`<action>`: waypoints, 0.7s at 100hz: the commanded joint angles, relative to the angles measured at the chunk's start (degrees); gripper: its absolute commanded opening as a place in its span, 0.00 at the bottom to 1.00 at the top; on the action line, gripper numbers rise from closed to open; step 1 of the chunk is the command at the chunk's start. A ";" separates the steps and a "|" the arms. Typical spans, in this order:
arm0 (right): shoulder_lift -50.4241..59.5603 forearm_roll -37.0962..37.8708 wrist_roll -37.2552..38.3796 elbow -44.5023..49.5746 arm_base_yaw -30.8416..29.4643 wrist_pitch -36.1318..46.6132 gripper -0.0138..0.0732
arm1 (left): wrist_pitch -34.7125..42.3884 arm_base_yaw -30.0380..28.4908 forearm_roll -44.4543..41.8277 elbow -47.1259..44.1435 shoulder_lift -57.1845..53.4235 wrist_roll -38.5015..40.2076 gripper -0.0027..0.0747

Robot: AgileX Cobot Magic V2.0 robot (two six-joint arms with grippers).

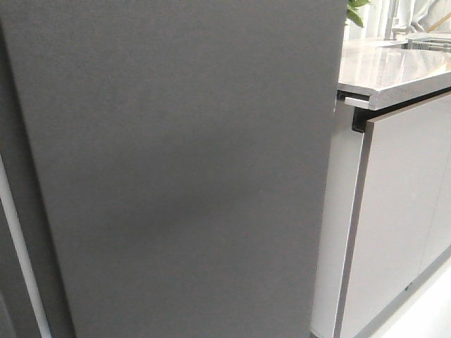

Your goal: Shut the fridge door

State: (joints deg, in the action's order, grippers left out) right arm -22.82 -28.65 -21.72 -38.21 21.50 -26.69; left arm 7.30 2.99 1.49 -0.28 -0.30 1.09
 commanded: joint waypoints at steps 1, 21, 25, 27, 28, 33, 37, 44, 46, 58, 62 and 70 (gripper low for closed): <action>-0.23 -0.52 -0.05 -1.49 -0.35 4.37 0.11 | 4.16 -0.33 0.23 -2.01 -0.59 0.25 0.01; -0.23 -0.52 -0.05 -1.49 -0.35 4.37 0.11 | 4.16 -0.33 0.23 -2.01 -0.59 0.25 0.01; -0.23 -0.52 -0.05 -1.49 -0.35 4.37 0.11 | 4.16 -0.33 0.23 -2.01 -0.59 0.25 0.01; -0.23 -0.52 -0.05 -1.49 -0.35 4.37 0.11 | 4.16 -0.33 0.23 -2.01 -0.59 0.25 0.01; -0.23 -0.52 -0.05 -1.49 -0.35 4.37 0.11 | 4.16 -0.33 0.23 -2.01 -0.59 0.25 0.01; -0.23 -0.52 -0.05 -1.49 -0.35 4.37 0.11 | 4.16 -0.33 0.23 -2.01 -0.59 0.25 0.01; -0.23 -0.52 -0.05 -1.49 -0.35 4.37 0.11 | 4.16 -0.33 0.23 -2.01 -0.59 0.25 0.01; -0.23 -0.10 -0.46 -1.49 -0.35 5.04 0.11 | 4.16 -0.33 0.23 -2.01 -0.59 0.25 0.01; -0.23 0.31 -0.58 -1.49 -0.35 5.32 0.11 | 4.16 -0.33 0.23 -2.01 -0.59 0.25 0.01; 0.36 2.71 -0.57 -0.46 -1.36 7.32 0.11 | 4.16 -0.33 0.23 -2.01 -0.59 0.25 0.01; 0.99 2.71 -0.57 0.78 -3.11 8.82 0.11 | 4.16 -0.33 0.23 -2.01 -0.59 0.25 0.01; 2.36 2.31 -0.57 4.00 -8.69 12.26 0.11 | 4.16 -0.33 0.23 -2.01 -0.59 0.25 0.01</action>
State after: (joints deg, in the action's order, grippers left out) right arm -21.43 -26.26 -21.62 -35.75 19.77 -22.32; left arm 7.30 2.99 1.49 -0.28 -0.30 1.09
